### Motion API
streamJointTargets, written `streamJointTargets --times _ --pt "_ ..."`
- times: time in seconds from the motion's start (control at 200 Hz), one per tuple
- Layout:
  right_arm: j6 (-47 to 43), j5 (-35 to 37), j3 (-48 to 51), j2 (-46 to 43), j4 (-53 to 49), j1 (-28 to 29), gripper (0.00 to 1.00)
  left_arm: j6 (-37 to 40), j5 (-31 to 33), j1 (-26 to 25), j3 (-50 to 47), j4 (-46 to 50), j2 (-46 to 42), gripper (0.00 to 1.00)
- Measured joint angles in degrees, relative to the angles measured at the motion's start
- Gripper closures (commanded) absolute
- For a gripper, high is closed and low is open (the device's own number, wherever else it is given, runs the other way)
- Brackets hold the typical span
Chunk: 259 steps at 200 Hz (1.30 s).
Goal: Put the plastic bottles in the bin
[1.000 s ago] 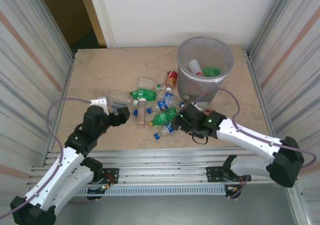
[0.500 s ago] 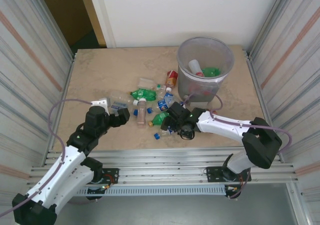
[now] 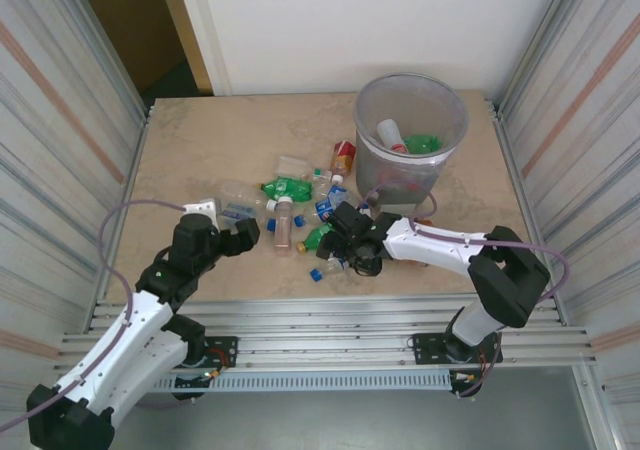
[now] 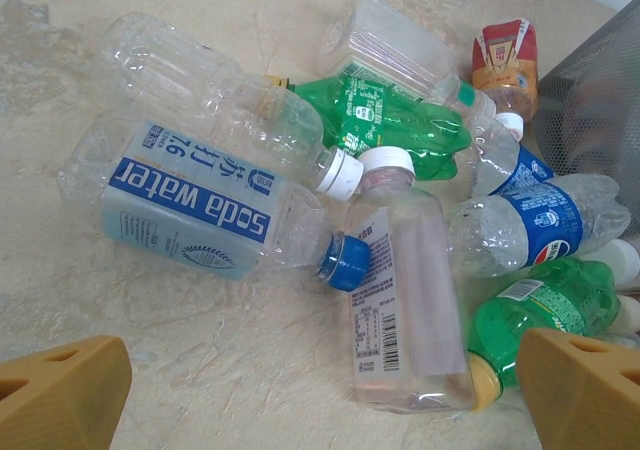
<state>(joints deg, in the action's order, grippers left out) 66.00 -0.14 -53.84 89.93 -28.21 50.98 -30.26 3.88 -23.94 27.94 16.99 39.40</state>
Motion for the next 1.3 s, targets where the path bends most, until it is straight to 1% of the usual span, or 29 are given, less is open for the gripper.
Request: streamJointTargets --times 0.075,0.361,0.466,0.626,0.691,0.867,1.107,1.297 --pt "0.0 0.0 0.0 0.9 0.6 -0.1 0.00 0.0 -0.4 0.1 0.0 -0.4 0.2 0.01" --pt "-0.6 0.2 0.0 2.8 1.0 -0.3 0.08 -1.1 -1.1 0.4 -0.8 -0.7 0.2 0.01" --pt "-0.7 0.5 0.0 2.8 0.6 -0.3 0.13 -1.1 -1.1 0.4 -0.9 -0.7 0.2 0.01" --pt "-1.4 0.5 0.0 2.8 -0.1 -0.3 0.26 -1.1 -1.1 0.4 -0.9 -0.7 0.2 0.01" --pt "-1.8 0.5 0.0 2.8 -0.4 -0.3 0.30 -1.2 -1.1 0.4 -0.9 -0.7 0.2 0.01" --pt "-2.2 0.7 0.0 2.8 -0.6 -0.2 0.37 -1.2 -1.0 0.4 -0.9 -0.7 0.2 0.01" --pt "-2.2 1.2 0.0 2.9 -0.5 -0.2 0.43 -1.2 -1.0 0.4 -0.9 -0.5 -0.9 0.01" --pt "-2.2 2.8 0.0 2.4 -1.4 0.3 0.51 -1.3 -1.0 0.4 -1.0 -0.6 -2.5 0.01"
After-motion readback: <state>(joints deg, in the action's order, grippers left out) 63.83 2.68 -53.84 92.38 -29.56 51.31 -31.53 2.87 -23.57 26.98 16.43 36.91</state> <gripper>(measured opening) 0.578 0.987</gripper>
